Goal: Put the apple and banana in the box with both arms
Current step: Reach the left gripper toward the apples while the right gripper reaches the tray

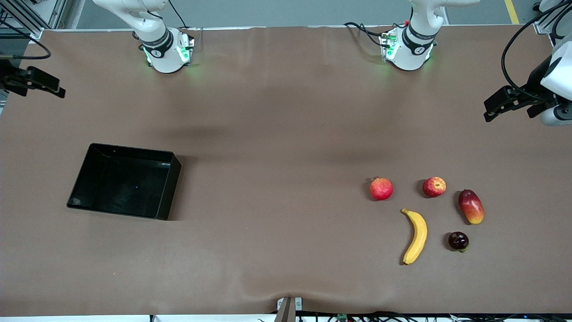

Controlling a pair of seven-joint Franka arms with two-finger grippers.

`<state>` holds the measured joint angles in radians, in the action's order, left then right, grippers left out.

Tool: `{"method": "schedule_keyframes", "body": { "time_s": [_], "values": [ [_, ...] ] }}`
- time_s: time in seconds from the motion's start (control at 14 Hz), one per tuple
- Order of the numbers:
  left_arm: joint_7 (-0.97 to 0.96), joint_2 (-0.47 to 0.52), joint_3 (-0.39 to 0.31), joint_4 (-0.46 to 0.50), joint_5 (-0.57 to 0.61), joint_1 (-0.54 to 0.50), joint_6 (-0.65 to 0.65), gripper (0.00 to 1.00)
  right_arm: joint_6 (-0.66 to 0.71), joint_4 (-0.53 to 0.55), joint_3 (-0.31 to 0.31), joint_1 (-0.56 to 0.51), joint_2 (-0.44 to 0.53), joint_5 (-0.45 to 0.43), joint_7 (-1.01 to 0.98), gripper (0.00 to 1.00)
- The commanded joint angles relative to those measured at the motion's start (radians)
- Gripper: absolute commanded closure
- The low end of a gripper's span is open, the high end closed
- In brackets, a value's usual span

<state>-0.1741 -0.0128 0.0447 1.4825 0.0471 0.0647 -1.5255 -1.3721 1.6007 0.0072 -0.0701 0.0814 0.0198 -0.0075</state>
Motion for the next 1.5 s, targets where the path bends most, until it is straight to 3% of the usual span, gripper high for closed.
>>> {"method": "schedule_keyframes", "body": {
  "time_s": [0.0, 0.29, 0.43, 0.93, 1.14, 1.43],
  "values": [
    [-0.004, 0.01, -0.002, -0.014, -0.019, -0.003, 0.019, 0.0, -0.025, 0.007, -0.003, 0.041, 0.005, 0.005, -0.002, 0.0],
    [-0.004, -0.015, -0.002, -0.014, -0.019, -0.002, 0.018, 0.0, -0.024, 0.008, -0.003, 0.067, 0.005, 0.003, -0.005, 0.0],
    [-0.002, -0.077, -0.002, -0.018, -0.019, 0.007, 0.005, 0.0, -0.021, 0.018, -0.003, 0.065, 0.001, 0.005, -0.006, 0.0],
    [0.005, -0.324, -0.002, 0.005, -0.004, 0.009, -0.315, 0.0, -0.114, 0.151, -0.009, 0.012, -0.011, -0.004, -0.015, 0.0],
    [0.024, -0.346, -0.002, 0.154, 0.0, -0.008, -0.49, 0.0, -0.227, 0.258, -0.01, -0.054, -0.014, -0.043, -0.054, 0.0],
    [0.047, -0.357, -0.003, 0.268, 0.0, -0.031, -0.548, 0.0, -0.439, 0.38, -0.009, -0.106, -0.052, -0.081, -0.069, 0.0]
  ]
}}
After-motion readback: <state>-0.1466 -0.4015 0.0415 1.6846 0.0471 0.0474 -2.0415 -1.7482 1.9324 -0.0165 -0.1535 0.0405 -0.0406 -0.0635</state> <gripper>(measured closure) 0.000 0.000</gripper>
